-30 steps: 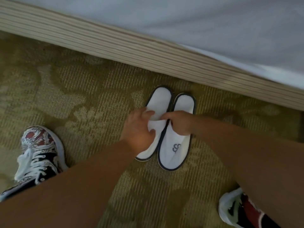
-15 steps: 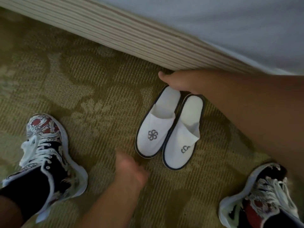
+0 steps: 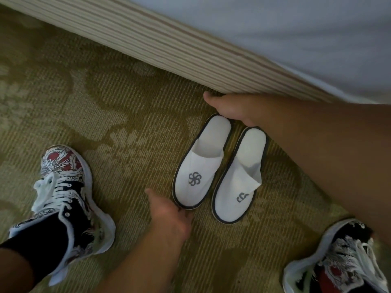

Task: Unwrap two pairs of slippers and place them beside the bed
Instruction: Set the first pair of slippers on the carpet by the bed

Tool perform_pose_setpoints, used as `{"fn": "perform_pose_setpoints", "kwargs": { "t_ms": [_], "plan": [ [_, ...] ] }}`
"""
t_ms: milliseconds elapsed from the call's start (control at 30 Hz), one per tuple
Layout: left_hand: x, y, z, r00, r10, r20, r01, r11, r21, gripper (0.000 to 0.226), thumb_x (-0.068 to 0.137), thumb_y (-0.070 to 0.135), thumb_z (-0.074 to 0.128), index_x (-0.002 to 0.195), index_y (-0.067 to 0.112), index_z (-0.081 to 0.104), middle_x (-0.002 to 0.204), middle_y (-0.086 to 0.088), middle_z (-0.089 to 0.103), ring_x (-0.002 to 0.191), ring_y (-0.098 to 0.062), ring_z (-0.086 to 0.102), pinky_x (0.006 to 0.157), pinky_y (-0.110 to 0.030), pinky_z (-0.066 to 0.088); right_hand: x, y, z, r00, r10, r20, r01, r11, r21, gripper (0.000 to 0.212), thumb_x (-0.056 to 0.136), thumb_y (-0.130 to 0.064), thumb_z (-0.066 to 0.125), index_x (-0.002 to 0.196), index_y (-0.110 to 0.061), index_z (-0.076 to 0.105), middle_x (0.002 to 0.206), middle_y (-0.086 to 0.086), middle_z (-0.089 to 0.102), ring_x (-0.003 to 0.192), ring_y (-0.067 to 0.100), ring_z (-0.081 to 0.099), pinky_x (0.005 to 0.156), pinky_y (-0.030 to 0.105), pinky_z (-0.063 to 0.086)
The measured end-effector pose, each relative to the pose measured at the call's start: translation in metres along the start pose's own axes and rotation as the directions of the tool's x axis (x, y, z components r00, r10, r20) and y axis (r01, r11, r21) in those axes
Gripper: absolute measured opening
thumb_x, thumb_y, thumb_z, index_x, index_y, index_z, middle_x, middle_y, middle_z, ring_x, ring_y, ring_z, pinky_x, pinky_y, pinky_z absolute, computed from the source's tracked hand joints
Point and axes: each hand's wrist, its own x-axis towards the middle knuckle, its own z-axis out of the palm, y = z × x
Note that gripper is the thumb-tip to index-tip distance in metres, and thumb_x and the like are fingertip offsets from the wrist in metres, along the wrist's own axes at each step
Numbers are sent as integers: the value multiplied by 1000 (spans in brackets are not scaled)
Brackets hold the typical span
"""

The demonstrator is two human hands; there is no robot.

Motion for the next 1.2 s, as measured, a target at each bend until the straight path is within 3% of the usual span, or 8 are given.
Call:
{"fn": "perform_pose_setpoints", "kwargs": {
  "t_ms": [200,433,667,1200],
  "plan": [
    [-5,-10,-5,1000,-21,-17,21,1000,19,91,86,79,32,155,19,26,159,-15,29,143,-37,29,117,-56,21,7,4,3,998,54,-25,-56,995,-83,95,87,-79,27,156,-18,6,164,7,5,148,26,13,118,41,15],
    [1,-2,-6,1000,16,16,-17,1000,22,92,85,80,32,152,17,34,154,-16,37,137,-39,39,114,-58,29,9,-10,5,1000,-17,23,19,998,-53,93,86,-80,30,156,-23,11,164,3,8,147,23,17,119,42,17],
    [0,7,-2,999,5,-32,-3,998,70,92,86,80,28,154,18,29,158,-15,31,142,-38,32,114,-58,24,12,-14,6,997,57,42,-49,987,-153,96,85,-81,25,156,-17,11,163,8,9,146,27,19,119,46,20],
    [-1,12,0,999,32,11,-33,996,82,88,88,79,27,152,20,34,155,-15,36,137,-39,37,110,-59,30,17,-19,10,1000,14,22,-12,995,-99,95,85,-82,25,156,-21,8,164,6,6,147,25,16,119,45,17]
  ]
}}
